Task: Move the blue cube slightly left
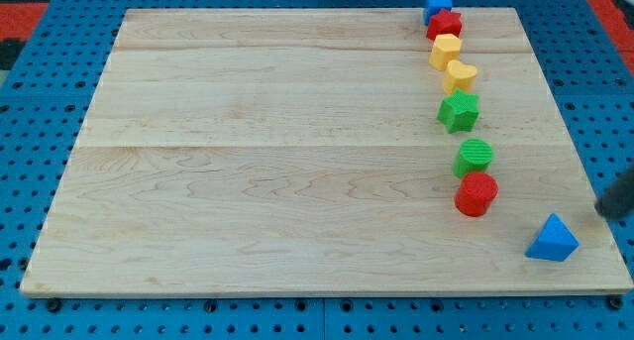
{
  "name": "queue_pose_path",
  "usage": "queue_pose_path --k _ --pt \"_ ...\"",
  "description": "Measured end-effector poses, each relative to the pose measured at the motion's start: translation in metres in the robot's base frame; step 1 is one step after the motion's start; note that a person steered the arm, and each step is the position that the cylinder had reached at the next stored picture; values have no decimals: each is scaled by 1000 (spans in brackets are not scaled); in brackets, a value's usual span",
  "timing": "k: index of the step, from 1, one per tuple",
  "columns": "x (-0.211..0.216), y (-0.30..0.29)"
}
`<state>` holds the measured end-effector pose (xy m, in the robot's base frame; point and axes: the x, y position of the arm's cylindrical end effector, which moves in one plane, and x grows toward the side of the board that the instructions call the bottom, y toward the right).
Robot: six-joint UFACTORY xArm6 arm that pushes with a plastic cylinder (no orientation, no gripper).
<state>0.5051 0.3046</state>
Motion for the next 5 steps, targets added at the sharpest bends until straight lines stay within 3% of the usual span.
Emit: queue_pose_path --k 2,3,5 --pt "-240 5" --pt "-311 4" --pt "-314 -19"
